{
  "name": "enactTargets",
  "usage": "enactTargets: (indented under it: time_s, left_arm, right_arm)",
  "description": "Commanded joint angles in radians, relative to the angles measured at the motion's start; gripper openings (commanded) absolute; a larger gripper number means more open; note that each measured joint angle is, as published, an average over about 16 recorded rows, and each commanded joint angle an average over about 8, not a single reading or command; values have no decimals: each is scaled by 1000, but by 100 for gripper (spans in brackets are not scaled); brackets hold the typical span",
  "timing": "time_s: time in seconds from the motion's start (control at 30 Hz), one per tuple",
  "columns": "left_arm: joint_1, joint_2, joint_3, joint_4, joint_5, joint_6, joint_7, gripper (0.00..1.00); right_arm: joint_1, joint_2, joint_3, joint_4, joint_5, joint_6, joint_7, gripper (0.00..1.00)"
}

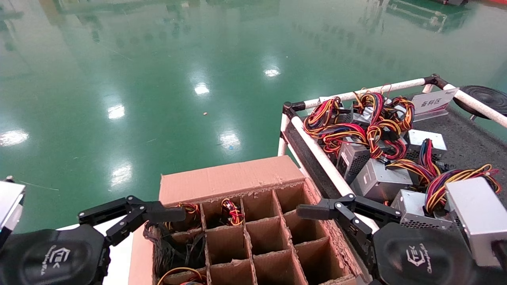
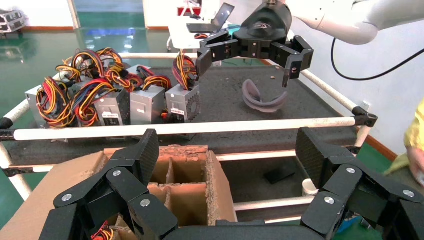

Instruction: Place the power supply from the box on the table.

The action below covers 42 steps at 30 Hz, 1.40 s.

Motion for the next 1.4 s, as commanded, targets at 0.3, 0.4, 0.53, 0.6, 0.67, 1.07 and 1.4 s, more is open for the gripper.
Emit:
enactTargets:
  time_s: [0.3,0.4,0.53,0.6,0.67,1.07,1.4]
  left_arm:
    - [0,0,0,0,0,0,0,3]
    - [0,0,0,0,0,0,0,0]
    - [0,0,0,0,0,0,0,0]
    - [0,0,0,0,0,0,0,0]
    - [0,0,0,0,0,0,0,0]
    - [0,0,0,0,0,0,0,0]
    - [0,0,0,0,0,0,0,0]
  right_arm:
    - [0,0,0,0,0,0,0,100]
    - [0,0,0,0,0,0,0,100]
    - [0,0,0,0,0,0,0,100]
    - [0,0,0,0,0,0,0,100]
    - [0,0,0,0,0,0,0,100]
    - [0,0,0,0,0,0,0,100]
    - [0,0,0,0,0,0,0,100]
